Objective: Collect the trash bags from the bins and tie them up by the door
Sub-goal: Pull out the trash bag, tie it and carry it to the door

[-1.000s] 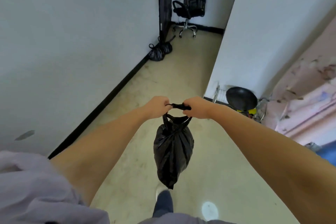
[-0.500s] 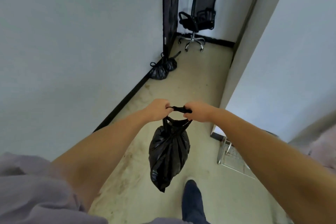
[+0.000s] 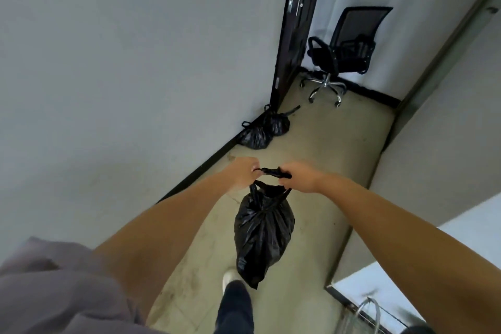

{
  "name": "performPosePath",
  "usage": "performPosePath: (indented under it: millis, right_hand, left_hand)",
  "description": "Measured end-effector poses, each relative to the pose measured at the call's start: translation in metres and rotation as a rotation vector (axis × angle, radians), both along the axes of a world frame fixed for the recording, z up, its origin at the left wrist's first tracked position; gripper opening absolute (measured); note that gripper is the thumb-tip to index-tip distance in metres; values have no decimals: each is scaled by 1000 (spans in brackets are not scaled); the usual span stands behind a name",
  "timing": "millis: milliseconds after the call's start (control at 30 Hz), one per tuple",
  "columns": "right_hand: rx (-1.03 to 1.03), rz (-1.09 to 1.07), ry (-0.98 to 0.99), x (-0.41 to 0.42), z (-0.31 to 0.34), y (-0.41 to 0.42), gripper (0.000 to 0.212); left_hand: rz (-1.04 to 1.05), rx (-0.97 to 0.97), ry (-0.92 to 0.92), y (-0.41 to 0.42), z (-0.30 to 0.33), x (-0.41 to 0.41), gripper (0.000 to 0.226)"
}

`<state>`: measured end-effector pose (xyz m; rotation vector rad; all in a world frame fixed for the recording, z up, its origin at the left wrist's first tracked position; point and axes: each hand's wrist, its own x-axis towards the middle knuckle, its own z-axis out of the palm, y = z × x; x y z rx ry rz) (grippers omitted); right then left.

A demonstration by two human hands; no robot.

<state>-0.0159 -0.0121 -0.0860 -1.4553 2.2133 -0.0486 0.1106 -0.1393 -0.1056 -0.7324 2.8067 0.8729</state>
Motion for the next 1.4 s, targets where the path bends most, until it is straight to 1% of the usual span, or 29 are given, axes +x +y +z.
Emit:
performPosePath:
  millis: [100, 167, 400, 500, 567, 633, 700, 767, 867, 967, 1100, 1167, 1200, 1267, 1400]
  right_hand:
    - [-18, 9, -1, -52, -12, -51, 12]
    - [-10, -6, -17, -86, -16, -87, 12]
    - [-31, -36, -40, -184, -15, -202, 8]
    - [-7, -11, -57, -221, -25, -247, 12]
    - [2, 4, -107, -246, -35, -276, 15]
    - [17, 29, -183, -274, -51, -307, 17]
    - [19, 54, -254, -303, -68, -337, 17]
    - [22, 73, -300, -330, -85, -364, 23]
    - [46, 99, -335, -362, -114, -399, 31]
    - [51, 90, -374, -386, -151, -429, 28]
    - [15, 67, -385, -407, -212, -469, 30]
    - [-32, 45, -394, -416, -249, -487, 34]
    - [-52, 37, -390, -420, -268, -496, 33]
    - [-73, 25, -381, -430, -309, -511, 31]
    - [-149, 19, -366, -445, -391, -538, 38]
  left_hand:
    - [-3, -17, -32, -50, -10, -50, 28]
    - [-18, -50, -64, -85, -13, -83, 24]
    - [-2, 38, -95, -191, -7, -175, 14]
    - [23, 34, -110, -230, -14, -210, 13]
    - [54, 37, -127, -253, -24, -235, 13]
    - [96, 53, -135, -279, -39, -262, 13]
    - [158, 74, -143, -305, -60, -288, 19]
    - [217, 97, -157, -330, -83, -312, 16]
    - [268, 122, -164, -362, -113, -344, 13]
    - [307, 137, -179, -389, -146, -367, 16]
    - [325, 121, -202, -428, -204, -387, 23]
    - [327, 61, -179, -449, -237, -396, 27]
    - [315, -19, -172, -460, -253, -399, 30]
    - [282, -263, -183, -483, -283, -401, 36]
    - [194, -694, -235, -531, -336, -382, 46]
